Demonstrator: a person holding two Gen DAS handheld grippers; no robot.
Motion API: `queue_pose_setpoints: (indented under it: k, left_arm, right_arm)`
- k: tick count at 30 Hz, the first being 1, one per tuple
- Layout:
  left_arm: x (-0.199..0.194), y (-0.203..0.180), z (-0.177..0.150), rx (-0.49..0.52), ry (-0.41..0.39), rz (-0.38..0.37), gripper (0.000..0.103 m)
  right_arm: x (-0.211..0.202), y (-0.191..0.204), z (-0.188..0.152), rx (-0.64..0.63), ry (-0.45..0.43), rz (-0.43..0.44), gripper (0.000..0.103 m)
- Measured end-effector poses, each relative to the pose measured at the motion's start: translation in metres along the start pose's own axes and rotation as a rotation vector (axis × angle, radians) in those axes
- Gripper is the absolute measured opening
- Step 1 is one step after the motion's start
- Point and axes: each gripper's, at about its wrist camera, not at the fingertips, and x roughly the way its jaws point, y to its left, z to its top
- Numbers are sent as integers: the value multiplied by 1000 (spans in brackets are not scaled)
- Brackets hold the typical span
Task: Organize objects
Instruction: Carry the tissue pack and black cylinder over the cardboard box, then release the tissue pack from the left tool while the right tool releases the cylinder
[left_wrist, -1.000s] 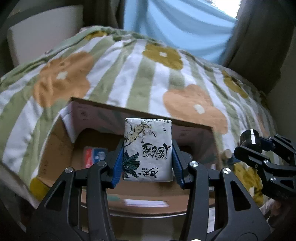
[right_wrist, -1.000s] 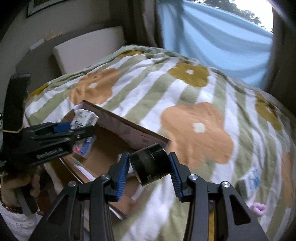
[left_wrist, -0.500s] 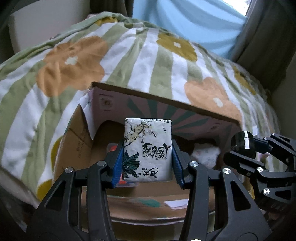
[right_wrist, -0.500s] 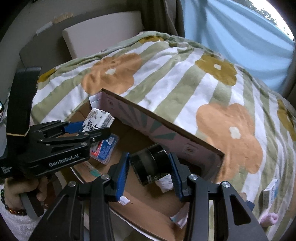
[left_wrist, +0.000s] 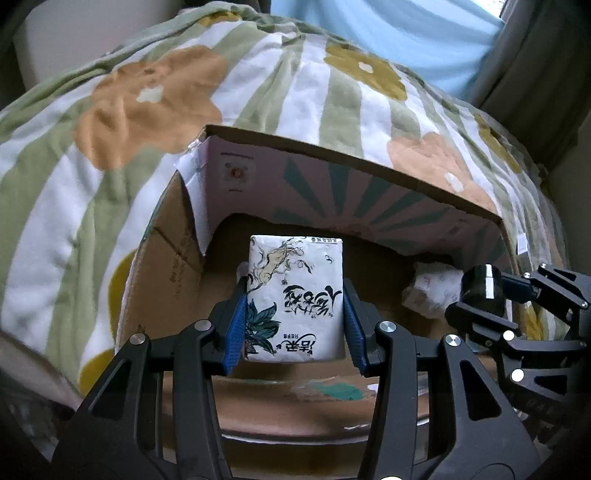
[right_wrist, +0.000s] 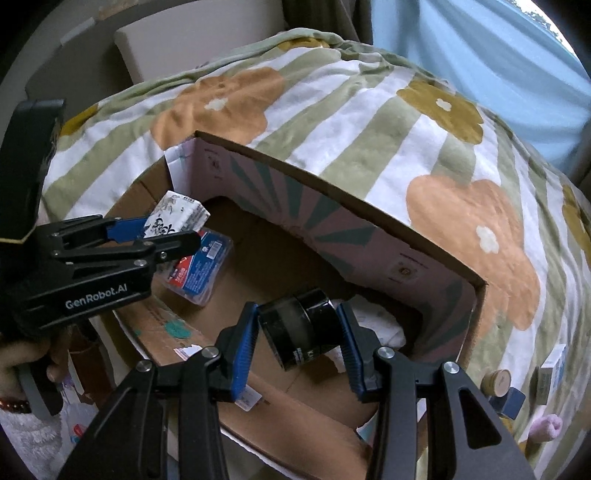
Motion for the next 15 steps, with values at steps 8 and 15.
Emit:
queue_pose_setpoints:
  k: [8,15]
  left_arm:
    - [4,-3,3,24,32,-12,44]
    - [-4,-8,5,24,-18,24,103]
  right_arm:
    - [9,-1,-2,-2,30,15,39]
    - [9,-1,-8,-25,35,54,84]
